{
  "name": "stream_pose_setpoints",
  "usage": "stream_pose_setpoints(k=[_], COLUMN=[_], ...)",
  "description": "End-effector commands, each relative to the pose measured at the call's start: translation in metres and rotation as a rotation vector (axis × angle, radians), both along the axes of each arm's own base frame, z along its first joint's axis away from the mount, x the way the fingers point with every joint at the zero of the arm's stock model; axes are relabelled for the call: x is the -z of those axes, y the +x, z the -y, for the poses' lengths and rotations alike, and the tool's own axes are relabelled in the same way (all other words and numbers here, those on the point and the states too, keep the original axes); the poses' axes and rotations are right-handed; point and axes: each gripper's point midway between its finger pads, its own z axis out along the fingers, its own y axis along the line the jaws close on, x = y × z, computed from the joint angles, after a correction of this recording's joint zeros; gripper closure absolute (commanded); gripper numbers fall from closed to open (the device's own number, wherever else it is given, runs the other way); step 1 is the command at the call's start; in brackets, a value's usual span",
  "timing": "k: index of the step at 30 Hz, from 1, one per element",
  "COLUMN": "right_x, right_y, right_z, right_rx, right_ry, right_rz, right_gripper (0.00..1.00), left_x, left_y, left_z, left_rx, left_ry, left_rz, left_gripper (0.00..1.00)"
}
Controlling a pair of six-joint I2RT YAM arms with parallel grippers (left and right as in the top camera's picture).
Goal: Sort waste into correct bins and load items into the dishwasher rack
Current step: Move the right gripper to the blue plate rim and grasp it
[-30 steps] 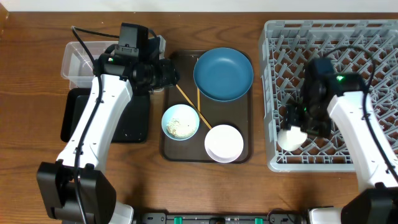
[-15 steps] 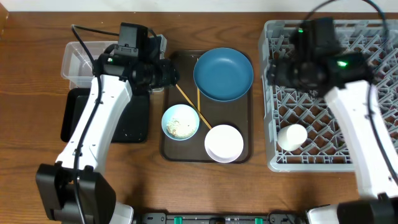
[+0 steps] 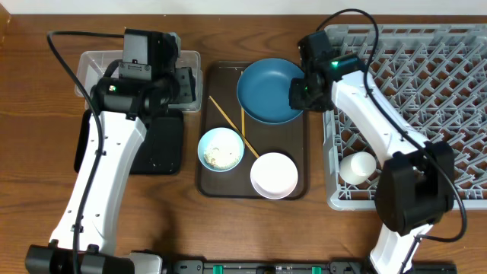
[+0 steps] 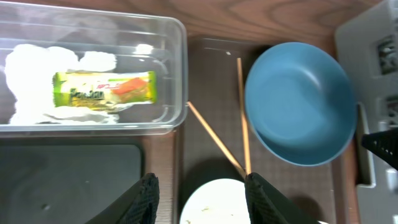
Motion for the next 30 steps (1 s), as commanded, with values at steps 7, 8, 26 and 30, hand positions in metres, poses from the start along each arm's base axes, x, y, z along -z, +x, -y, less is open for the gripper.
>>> stream_pose_setpoints(k=[7, 8, 26, 30], right_x=[0.026, 0.029, 0.055, 0.057], right_y=[-0.004, -0.004, 0.008, 0.009], right_z=[0.013, 0.013, 0.010, 0.011], right_rx=[0.103, 0.101, 0.079, 0.080], right_ry=[-0.119, -0.127, -0.159, -0.163], right_rz=[-0.052, -0.053, -0.042, -0.038], right_gripper=[0.64, 0.63, 0.93, 0.95], left_x=[-0.003, -0.003, -0.003, -0.003], left_y=[0.002, 0.003, 0.004, 0.003], left_z=[-0.014, -0.014, -0.017, -0.017], left_rx=[-0.032, -0.033, -0.043, -0.043], left_ry=[0.069, 0.070, 0.084, 0.084], left_rz=[0.010, 0.011, 0.014, 0.012], left_gripper=[0.52, 0.52, 0.51, 0.31])
